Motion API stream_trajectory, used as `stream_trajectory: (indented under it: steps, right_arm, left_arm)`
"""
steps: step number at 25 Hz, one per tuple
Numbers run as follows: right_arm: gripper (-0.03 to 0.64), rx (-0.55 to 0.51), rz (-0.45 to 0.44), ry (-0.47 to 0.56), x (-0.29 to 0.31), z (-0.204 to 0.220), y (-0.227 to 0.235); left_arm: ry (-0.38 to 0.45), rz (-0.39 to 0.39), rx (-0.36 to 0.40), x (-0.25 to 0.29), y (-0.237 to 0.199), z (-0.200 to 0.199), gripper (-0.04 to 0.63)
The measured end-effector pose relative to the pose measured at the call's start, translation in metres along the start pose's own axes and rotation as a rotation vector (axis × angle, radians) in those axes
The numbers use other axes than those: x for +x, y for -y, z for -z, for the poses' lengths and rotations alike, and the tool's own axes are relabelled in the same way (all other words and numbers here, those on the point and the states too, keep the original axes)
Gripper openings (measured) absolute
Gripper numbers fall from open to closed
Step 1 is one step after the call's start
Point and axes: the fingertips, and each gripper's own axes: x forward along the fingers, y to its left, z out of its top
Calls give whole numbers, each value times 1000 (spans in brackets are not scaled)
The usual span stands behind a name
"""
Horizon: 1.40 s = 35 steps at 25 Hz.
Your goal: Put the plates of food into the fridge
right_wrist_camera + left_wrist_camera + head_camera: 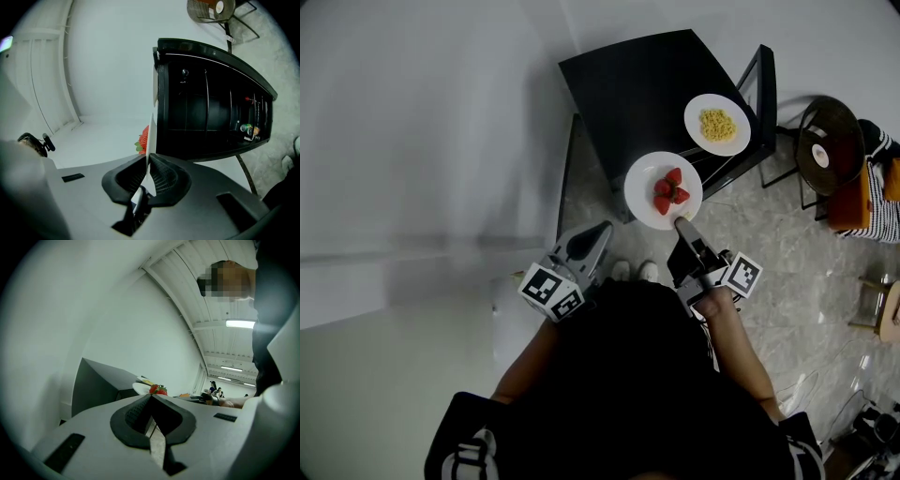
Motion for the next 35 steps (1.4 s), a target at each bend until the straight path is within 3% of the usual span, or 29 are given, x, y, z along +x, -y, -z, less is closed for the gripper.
stream_trajectory:
  steps: [11,23,35]
  right_arm:
    - [41,-10,76,-10,-41,-3,41]
    - [41,-62,171,-51,-14,-10,114]
    - [41,-29,275,-67,18,-22,163]
  left_arm:
    - [-17,-11,10,-4,7,4,23]
    - [-12,-51,19,-17,-3,3,23]
    - [-16,-81,22,-21,-7,-1,23]
